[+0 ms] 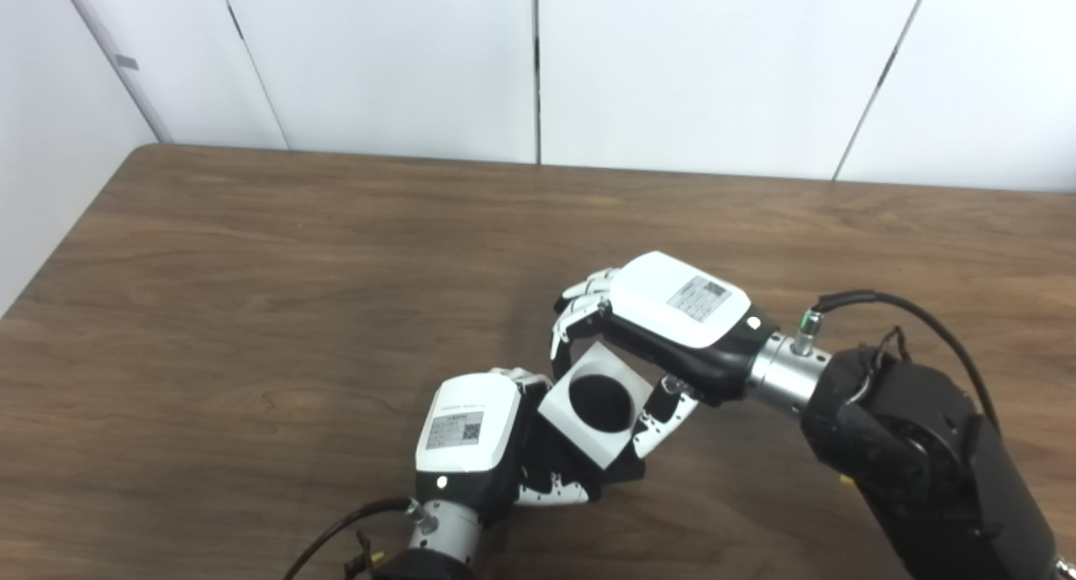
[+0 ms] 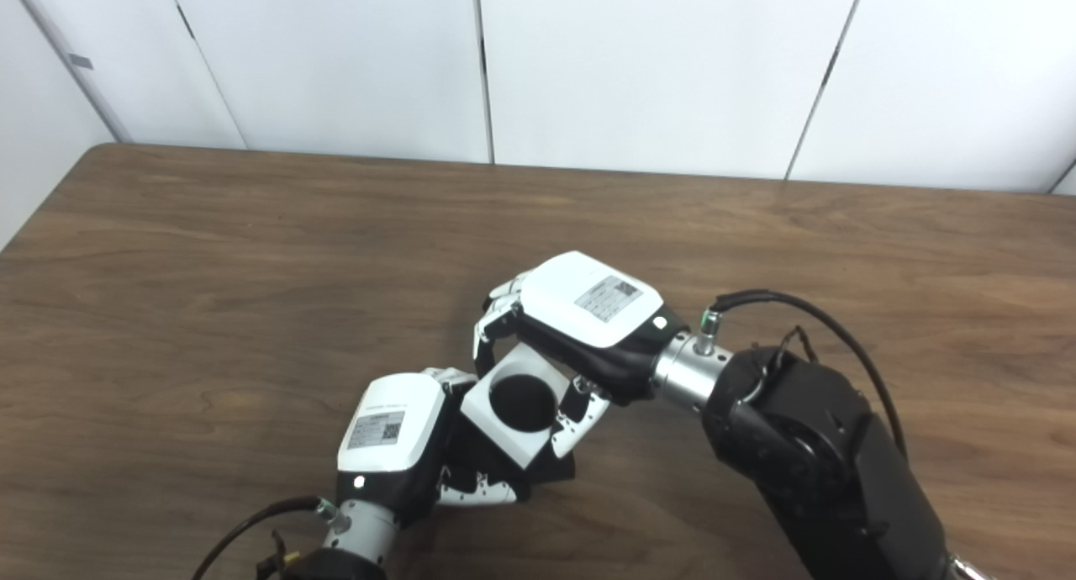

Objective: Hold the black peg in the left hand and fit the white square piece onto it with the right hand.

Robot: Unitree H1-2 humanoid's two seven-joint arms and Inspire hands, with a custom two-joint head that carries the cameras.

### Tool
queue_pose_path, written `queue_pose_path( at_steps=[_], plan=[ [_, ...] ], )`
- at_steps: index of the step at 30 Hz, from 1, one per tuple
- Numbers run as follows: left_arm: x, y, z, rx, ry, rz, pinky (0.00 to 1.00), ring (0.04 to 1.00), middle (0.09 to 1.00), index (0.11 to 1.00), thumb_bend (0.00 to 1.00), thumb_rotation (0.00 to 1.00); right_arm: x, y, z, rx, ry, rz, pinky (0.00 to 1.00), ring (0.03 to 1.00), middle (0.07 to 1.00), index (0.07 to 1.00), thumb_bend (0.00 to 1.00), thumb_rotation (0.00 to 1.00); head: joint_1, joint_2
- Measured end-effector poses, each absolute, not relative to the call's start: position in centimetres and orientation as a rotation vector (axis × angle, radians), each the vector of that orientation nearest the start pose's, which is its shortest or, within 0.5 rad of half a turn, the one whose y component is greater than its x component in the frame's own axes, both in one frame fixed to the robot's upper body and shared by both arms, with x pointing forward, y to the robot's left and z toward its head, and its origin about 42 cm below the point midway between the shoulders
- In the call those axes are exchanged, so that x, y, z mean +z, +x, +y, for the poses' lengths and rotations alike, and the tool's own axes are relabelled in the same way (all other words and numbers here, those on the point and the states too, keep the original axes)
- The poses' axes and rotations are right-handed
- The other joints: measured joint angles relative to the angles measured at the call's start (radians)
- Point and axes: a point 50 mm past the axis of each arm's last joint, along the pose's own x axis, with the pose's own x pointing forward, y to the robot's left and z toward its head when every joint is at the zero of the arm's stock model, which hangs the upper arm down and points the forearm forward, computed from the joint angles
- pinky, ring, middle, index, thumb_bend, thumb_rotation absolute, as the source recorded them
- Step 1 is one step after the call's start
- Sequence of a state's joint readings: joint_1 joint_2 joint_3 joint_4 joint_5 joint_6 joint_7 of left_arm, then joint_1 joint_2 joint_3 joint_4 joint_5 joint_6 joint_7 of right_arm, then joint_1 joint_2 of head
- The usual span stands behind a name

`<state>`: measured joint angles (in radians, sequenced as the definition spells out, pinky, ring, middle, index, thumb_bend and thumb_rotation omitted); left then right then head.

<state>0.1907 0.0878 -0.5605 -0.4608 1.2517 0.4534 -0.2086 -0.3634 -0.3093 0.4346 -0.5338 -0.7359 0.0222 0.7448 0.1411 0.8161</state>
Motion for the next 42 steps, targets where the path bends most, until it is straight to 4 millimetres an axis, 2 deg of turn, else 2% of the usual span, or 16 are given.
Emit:
queue_pose_path(
  at_steps=[21,22,23,25,27,29,34,35,37,38,40,42],
  plan=[
    [15.0,19.0,12.4,-0.206,1.159,-0.002,0.69,0.772,0.713,0.485,0.52,0.05,26.2,28.8,-12.1,0.866,-1.296,-0.574,0.84,0.836,0.688,0.487,0.53,0.14,-0.006,0.008],
    [15.0,19.0,12.4,-0.206,1.159,-0.002,0.69,0.773,0.706,0.485,0.52,0.05,26.2,28.8,-12.1,0.868,-1.3,-0.57,0.86,0.856,0.714,0.563,0.76,0.18,-0.009,0.006],
    [15.1,19.0,12.4,-0.207,1.159,-0.002,0.69,0.772,0.702,0.485,0.52,0.05,26.1,28.7,-12.1,0.875,-1.308,-0.558,0.88,0.868,0.736,0.609,0.87,0.22,-0.009,0.006],
    [15.1,19.0,12.4,-0.208,1.157,-0.002,0.69,0.767,0.697,0.485,0.52,0.05,25.9,28.7,-12.1,0.898,-1.329,-0.521,0.91,0.888,0.784,0.691,0.97,0.32,-0.009,0.005],
    [15.1,19.0,12.4,-0.209,1.154,-0.002,0.69,0.766,0.695,0.484,0.52,0.05,25.8,28.6,-12.1,0.928,-1.339,-0.488,0.92,0.91,0.828,0.75,1.0,0.42,-0.009,0.005],
    [15.0,19.0,12.4,-0.21,1.151,-0.002,0.69,0.765,0.69,0.484,0.52,0.05,25.9,28.6,-12.1,0.941,-1.344,-0.474,0.93,0.922,0.841,0.767,1.0,0.48,-0.011,0.006],
    [15.1,19.0,12.4,-0.208,1.145,-0.002,0.67,0.748,0.701,0.494,0.52,0.06,27.1,28.8,-12.5,0.918,-1.354,-0.48,0.94,0.929,0.844,0.773,1.0,0.52,-0.014,0.006],
    [15.1,19.0,12.4,-0.207,1.145,-0.003,0.68,0.752,0.724,0.611,0.68,0.08,27.4,28.8,-12.6,0.907,-1.354,-0.485,0.94,0.927,0.841,0.77,1.0,0.52,-0.015,0.006],
    [15.1,19.1,12.4,-0.208,1.148,-0.005,0.7,0.764,0.765,0.761,0.84,0.16,27.9,28.9,-12.9,0.887,-1.353,-0.492,0.94,0.929,0.839,0.768,1.0,0.52,-0.015,0.005],
    [15.1,19.0,12.4,-0.21,1.148,-0.009,0.72,0.783,0.797,0.824,0.9,0.2,28.2,29.0,-13.0,0.878,-1.353,-0.492,0.94,0.932,0.839,0.767,1.0,0.52,-0.015,0.003],
    [15.1,19.0,12.3,-0.212,1.147,-0.012,0.74,0.797,0.835,0.892,0.95,0.25,28.4,29.0,-13.2,0.875,-1.355,-0.485,0.94,0.931,0.836,0.764,1.0,0.53,-0.017,0.003],
    [15.1,19.0,12.3,-0.214,1.145,-0.018,0.74,0.799,0.842,0.906,0.96,0.26,28.6,28.8,-13.2,0.873,-1.356,-0.489,0.94,0.93,0.835,0.764,1.0,0.53,-0.017,0.002]
  ],
)
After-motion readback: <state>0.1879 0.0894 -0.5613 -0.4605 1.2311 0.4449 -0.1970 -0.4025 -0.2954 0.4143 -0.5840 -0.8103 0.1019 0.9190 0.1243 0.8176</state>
